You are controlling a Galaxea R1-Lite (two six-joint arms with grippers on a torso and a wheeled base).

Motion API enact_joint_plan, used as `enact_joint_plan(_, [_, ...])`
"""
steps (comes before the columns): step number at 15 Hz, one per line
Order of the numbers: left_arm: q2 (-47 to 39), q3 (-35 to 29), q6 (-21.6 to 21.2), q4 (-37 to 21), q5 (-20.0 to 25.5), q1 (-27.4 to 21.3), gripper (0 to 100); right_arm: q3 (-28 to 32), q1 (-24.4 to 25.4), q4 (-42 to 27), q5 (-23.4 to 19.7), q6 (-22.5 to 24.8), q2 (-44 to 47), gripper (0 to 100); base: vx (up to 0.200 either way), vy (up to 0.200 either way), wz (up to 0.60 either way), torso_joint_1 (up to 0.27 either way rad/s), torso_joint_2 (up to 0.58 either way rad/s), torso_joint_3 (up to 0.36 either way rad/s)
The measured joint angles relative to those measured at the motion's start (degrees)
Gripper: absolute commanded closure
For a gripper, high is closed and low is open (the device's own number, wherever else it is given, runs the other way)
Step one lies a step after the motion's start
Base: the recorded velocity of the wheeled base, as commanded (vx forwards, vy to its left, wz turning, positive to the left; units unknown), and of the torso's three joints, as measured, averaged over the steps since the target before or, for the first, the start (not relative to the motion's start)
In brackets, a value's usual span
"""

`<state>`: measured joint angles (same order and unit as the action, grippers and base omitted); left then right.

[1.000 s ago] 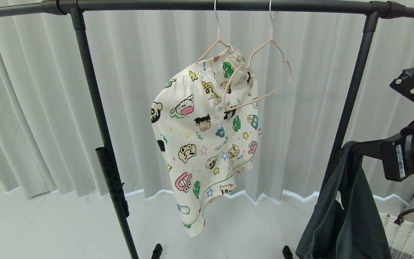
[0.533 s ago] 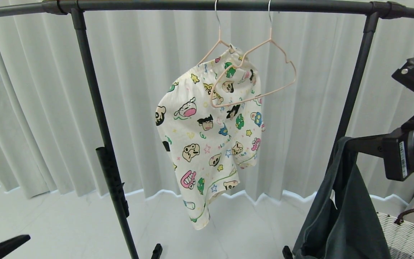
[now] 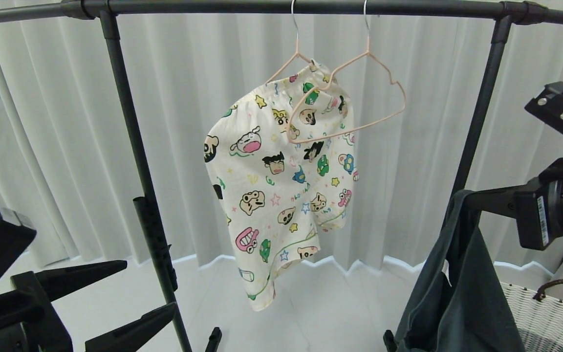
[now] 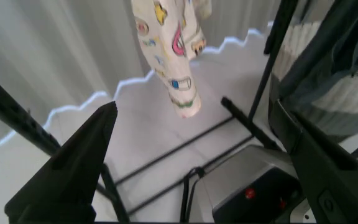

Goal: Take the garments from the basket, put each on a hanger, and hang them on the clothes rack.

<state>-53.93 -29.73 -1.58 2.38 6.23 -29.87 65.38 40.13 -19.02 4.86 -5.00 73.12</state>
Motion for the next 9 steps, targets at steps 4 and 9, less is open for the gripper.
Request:
enact_joint_plan(4, [-2.88, -0.11, 0.09, 0.00, 0.00, -0.26, 0, 0.11, -0.02, 0.02, -0.05, -0.01, 0.61, 100, -0.200, 0.000, 0.00, 0.000, 0.00, 0.006])
enact_joint_plan(9, [-5.41, -0.11, 0.22, 2.11, 0.09, -1.08, 0, -0.05, -0.33, 0.30, -1.17, -1.02, 1.27, 100, -0.080, 0.000, 0.00, 0.001, 0.00, 0.001])
